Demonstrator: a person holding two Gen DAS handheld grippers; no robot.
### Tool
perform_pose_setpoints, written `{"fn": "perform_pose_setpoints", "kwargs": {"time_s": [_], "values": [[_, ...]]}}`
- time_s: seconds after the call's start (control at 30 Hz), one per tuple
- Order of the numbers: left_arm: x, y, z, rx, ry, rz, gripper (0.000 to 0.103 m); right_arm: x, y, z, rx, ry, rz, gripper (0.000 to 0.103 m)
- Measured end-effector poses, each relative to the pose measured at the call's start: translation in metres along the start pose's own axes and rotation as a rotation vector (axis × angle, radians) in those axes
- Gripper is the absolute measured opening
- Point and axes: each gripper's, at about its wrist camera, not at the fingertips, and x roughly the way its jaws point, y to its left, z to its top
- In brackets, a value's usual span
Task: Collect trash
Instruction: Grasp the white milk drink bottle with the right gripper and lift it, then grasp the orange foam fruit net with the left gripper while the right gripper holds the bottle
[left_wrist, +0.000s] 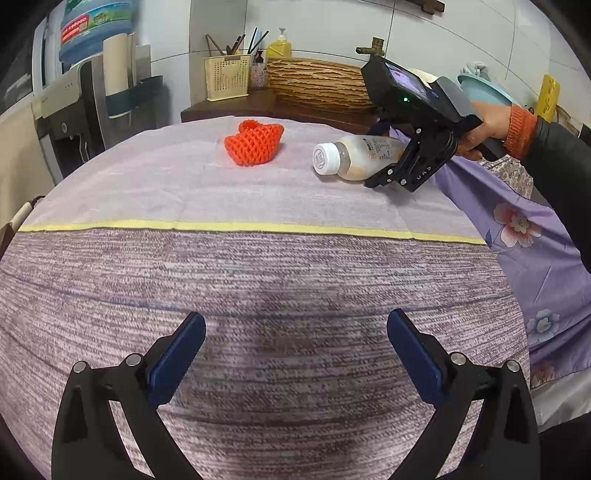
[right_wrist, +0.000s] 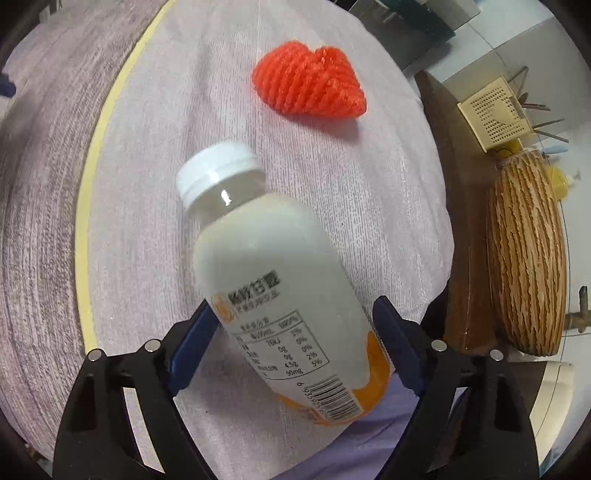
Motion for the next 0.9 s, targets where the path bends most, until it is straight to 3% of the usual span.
{"fn": "perform_pose_setpoints", "kwargs": {"time_s": [0.13, 0.27, 0.4, 0.63, 0.8, 0.9], "values": [[0.011, 0.007, 0.016, 0.009, -0.029, 0.015, 0.098, -0.003, 0.001, -0.001, 0.059, 0.000, 0.050, 0.062], [0.029, 0.019, 0.044, -0.015, -0.069, 0.040, 0.098, -0.016, 0.007, -0.013, 0.205, -0.070, 0.067, 0.061], [0.063, 0.032, 0.077, -0.051, -0.051, 0.043, 0.098, -0.041, 0.013, -0.040, 0.378, -0.196, 0.123, 0.061], [0.119, 0.031, 0.132, -0.054, -0.034, 0.109, 0.097, -0.074, 0.065, -0.071, 0.409, -0.322, 0.178, 0.062], [0.157, 0.030, 0.164, -0.041, 0.020, 0.183, 0.097, -0.075, 0.073, -0.088, 0.484, -0.379, 0.204, 0.062], [0.170, 0.034, 0.171, -0.072, 0.045, 0.197, 0.086, -0.073, 0.076, -0.101, 0.544, -0.390, 0.210, 0.062]]}}
